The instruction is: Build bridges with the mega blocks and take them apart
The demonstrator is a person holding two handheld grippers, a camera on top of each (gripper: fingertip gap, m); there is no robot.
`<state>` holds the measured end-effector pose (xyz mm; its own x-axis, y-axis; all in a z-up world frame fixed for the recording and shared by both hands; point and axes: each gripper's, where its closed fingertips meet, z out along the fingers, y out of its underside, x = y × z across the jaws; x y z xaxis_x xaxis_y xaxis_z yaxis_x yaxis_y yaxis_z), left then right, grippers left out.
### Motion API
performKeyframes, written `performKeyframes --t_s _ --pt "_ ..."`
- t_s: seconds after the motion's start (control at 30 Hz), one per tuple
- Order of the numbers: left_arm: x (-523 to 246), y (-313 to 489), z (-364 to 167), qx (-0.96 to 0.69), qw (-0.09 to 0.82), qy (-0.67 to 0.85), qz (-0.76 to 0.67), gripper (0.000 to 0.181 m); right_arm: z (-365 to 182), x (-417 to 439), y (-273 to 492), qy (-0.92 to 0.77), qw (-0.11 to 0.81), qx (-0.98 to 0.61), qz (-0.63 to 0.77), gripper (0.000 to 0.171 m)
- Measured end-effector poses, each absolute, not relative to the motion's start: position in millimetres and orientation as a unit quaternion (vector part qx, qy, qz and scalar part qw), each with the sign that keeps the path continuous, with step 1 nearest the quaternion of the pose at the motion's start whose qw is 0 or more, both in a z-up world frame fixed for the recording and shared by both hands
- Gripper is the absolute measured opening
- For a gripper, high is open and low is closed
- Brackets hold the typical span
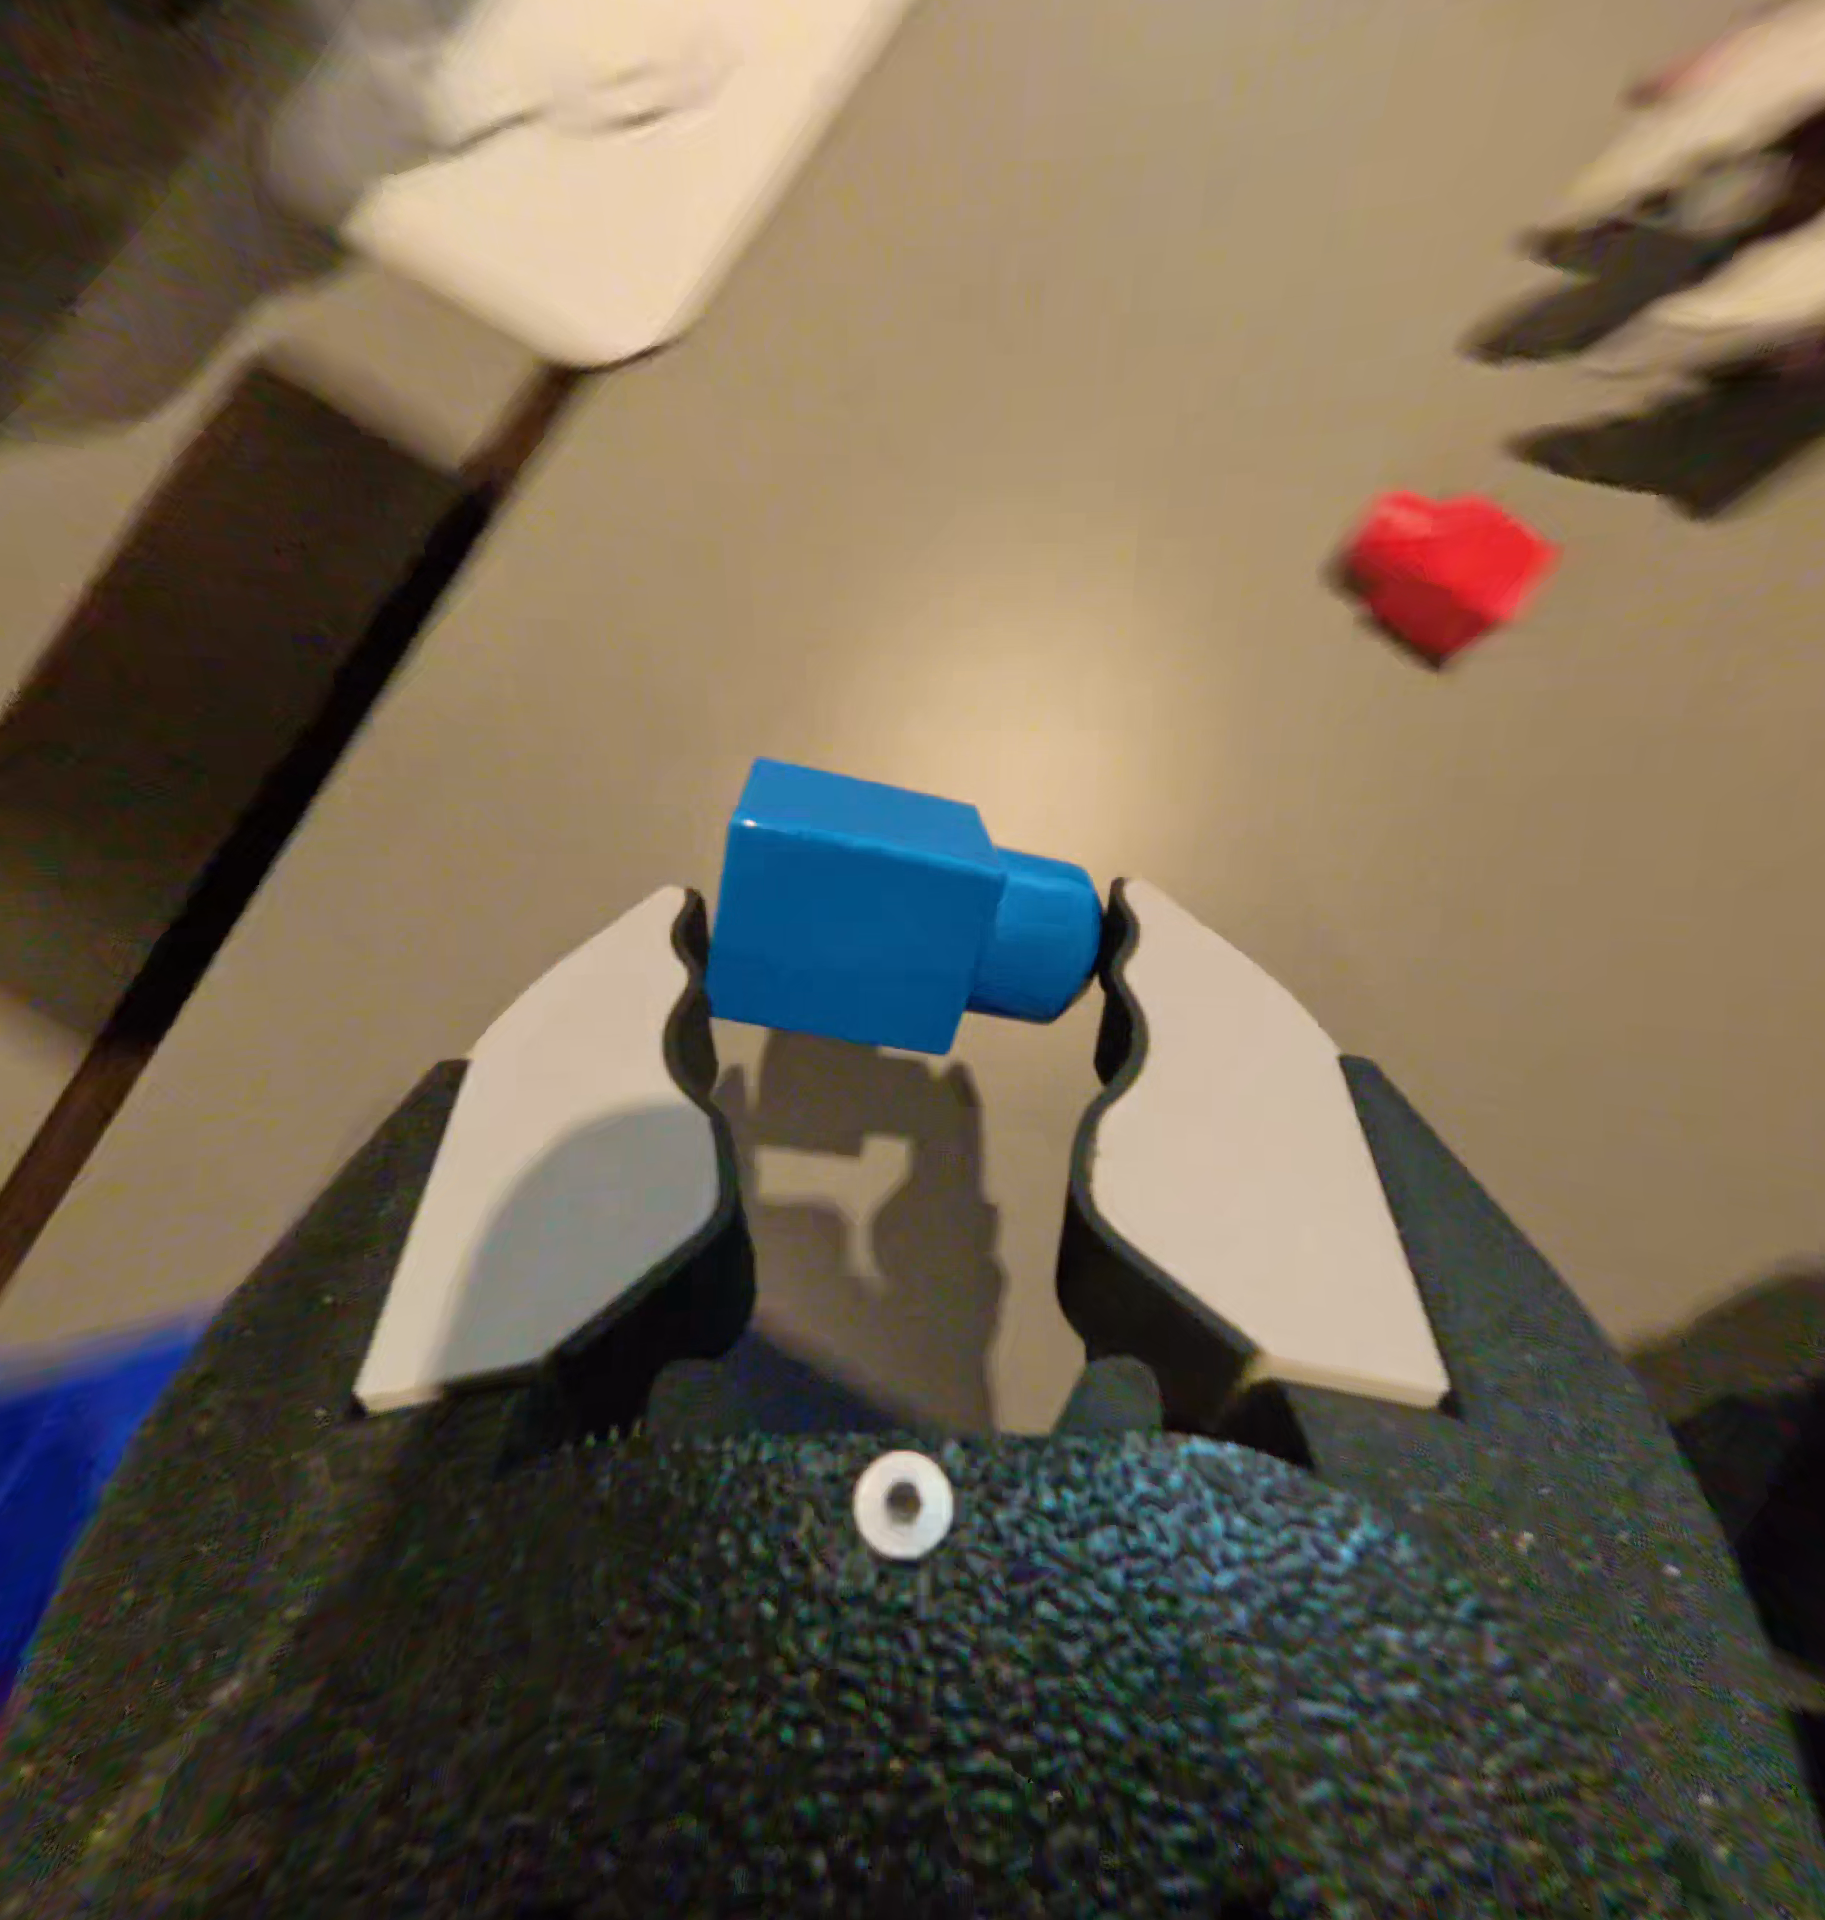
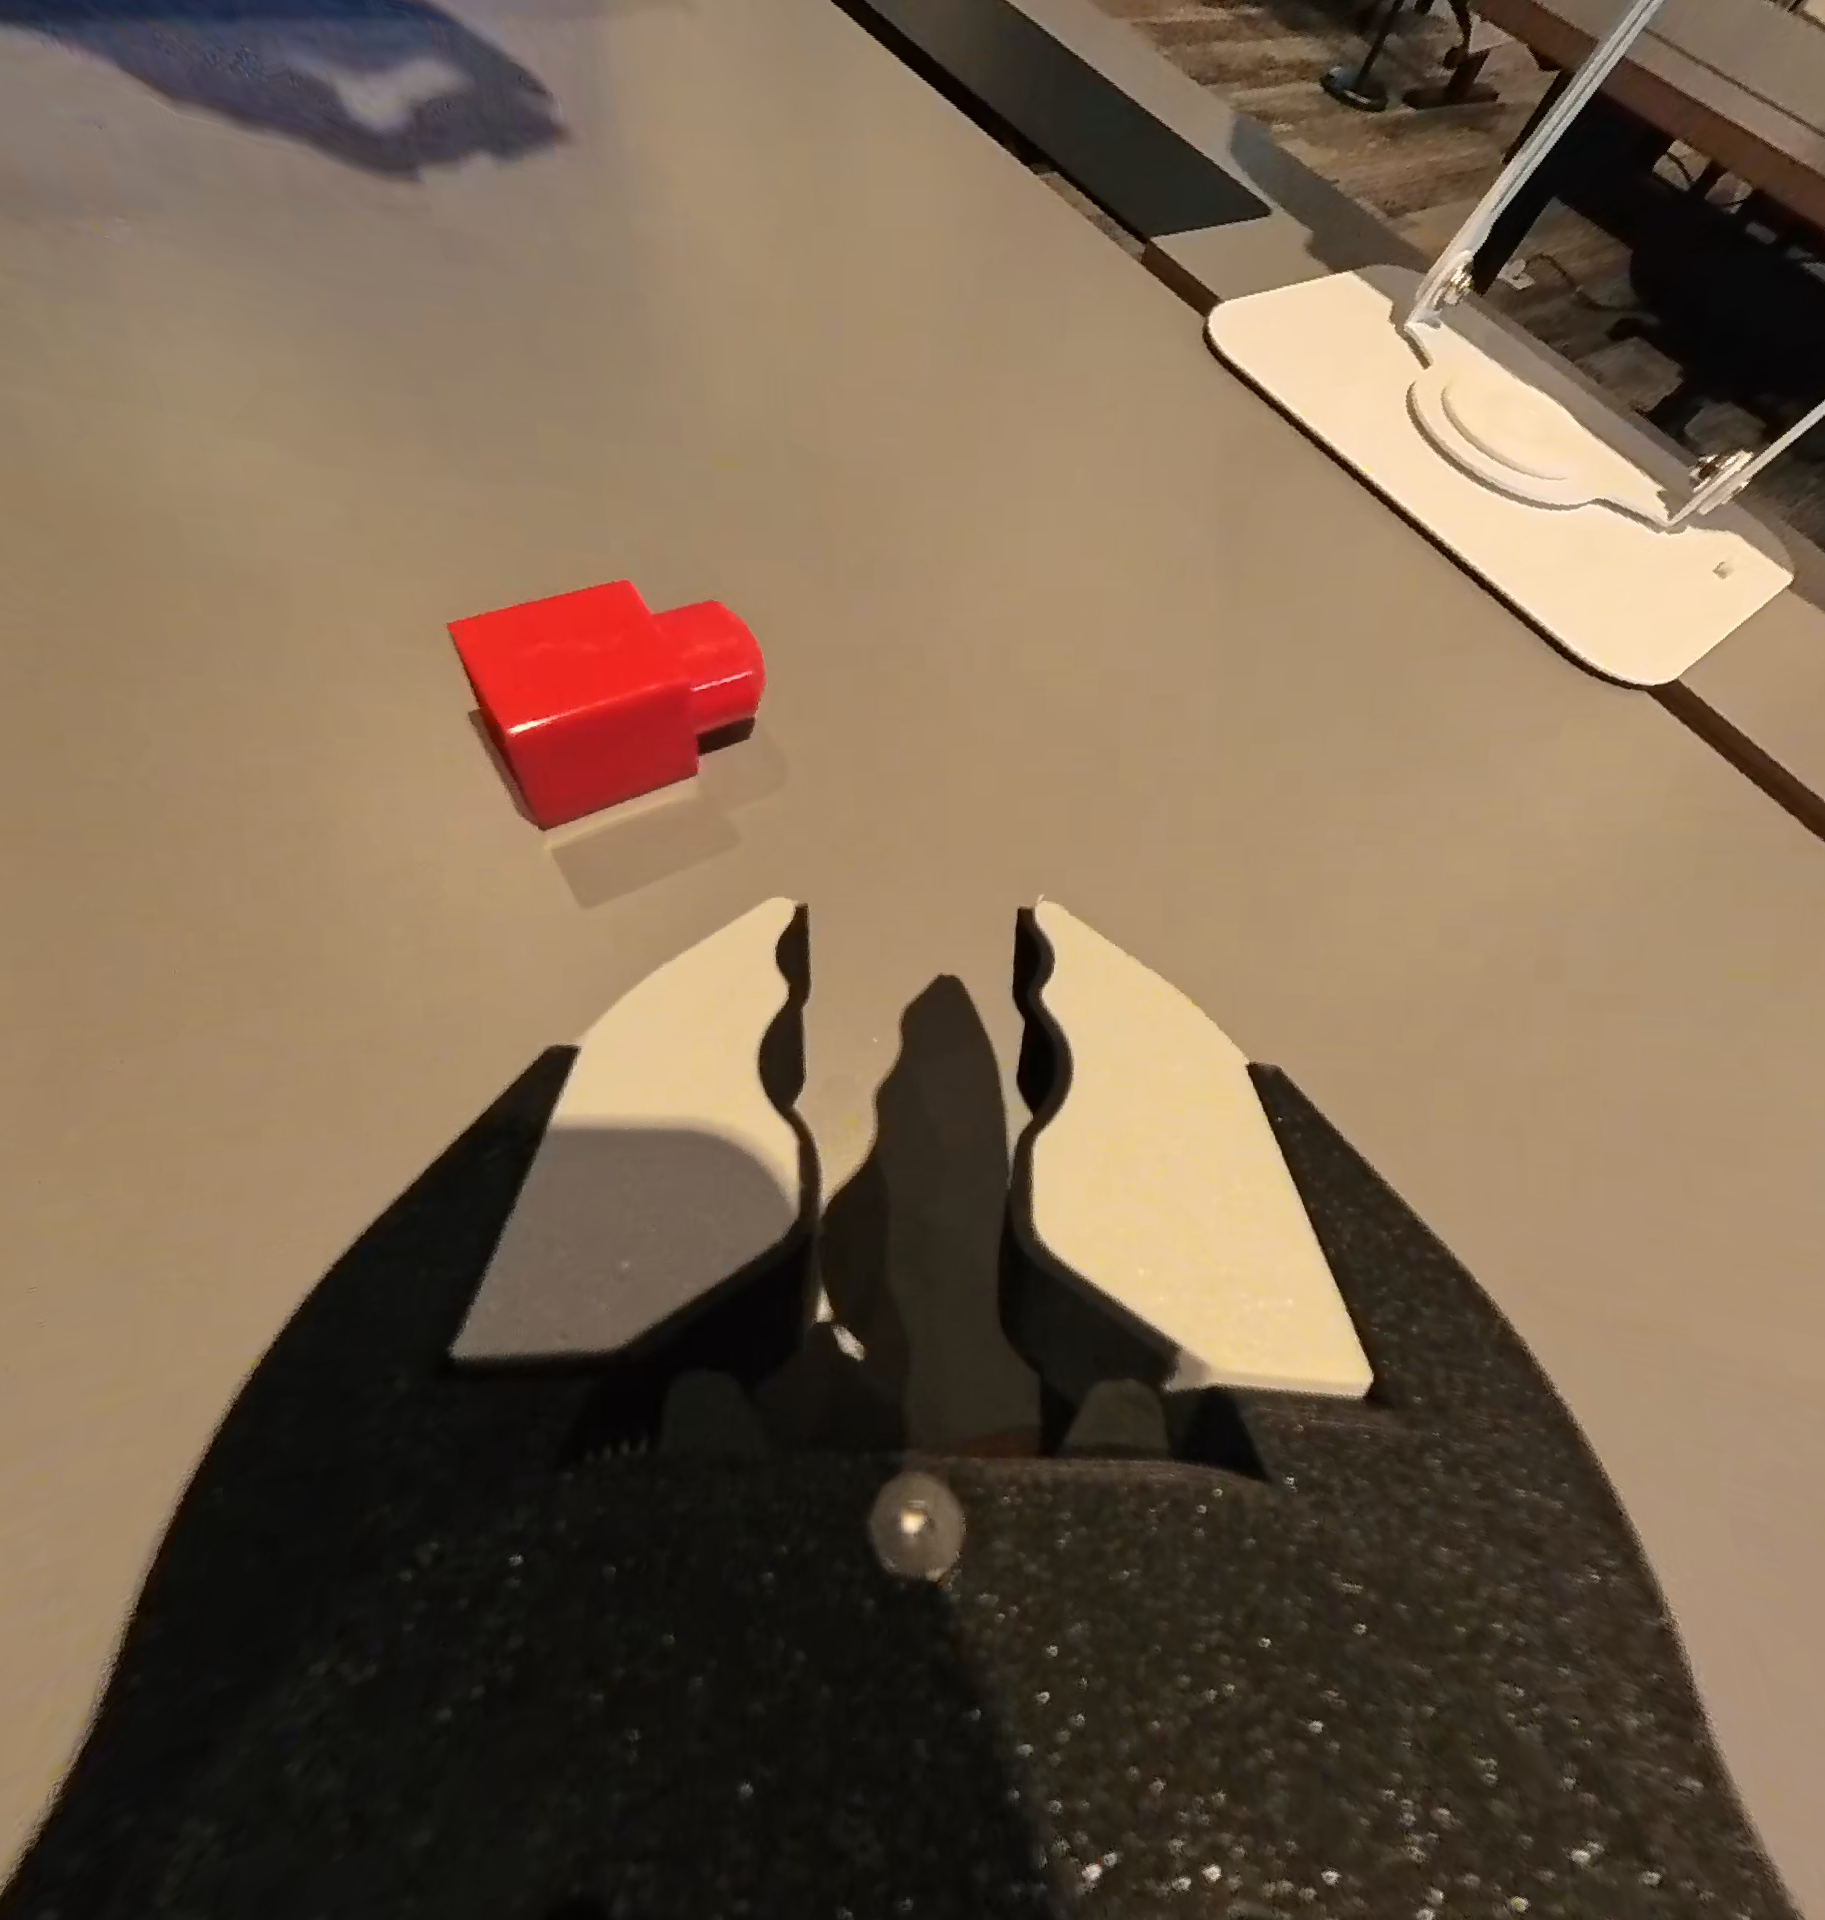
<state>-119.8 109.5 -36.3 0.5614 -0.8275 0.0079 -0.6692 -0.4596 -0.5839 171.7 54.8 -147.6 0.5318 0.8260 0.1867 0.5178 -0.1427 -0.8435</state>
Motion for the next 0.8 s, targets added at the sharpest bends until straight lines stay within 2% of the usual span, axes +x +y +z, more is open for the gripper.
performKeyframes --t_s 0.13,0.23,0.3,0.43,0.57,0.67,0.8 --pt "10.3 56.5 -111.0 -0.764 0.148 0.599 -0.189 0.071 -146.6 171.7 52.9 -0.46 0.475 -0.732 0.16 0.038" --pt "36.1 36.7 -168.1 -0.744 0.078 0.647 -0.147 0.071 -145.6 171.5 50.4 -0.466 0.48 -0.726 0.158 0.038" --pt "44.0 33.5 -184.3 -0.74 0.074 0.654 -0.14 0.072 -145.1 171.4 48.9 -0.469 0.482 -0.723 0.159 0.038" --pt "51.0 32.0 -183.0 -0.735 0.086 0.655 -0.153 0.073 -145.4 171.1 48.3 -0.47 0.479 -0.723 0.164 0.038" --pt "43.7 37.9 -170.5 -0.735 0.104 0.651 -0.157 0.086 -144.6 171.1 47.9 -0.469 0.481 -0.722 0.165 0.038" --pt "32.0 47.4 -136.8 -0.738 0.142 0.633 -0.185 0.092 -145.0 170.9 47.8 -0.471 0.481 -0.721 0.162 0.038" --pt "-31.0 89.4 -59.2 -0.767 0.26 0.552 -0.199 0.087 -144.8 171.0 47.3 -0.472 0.483 -0.72 0.161 0.038"
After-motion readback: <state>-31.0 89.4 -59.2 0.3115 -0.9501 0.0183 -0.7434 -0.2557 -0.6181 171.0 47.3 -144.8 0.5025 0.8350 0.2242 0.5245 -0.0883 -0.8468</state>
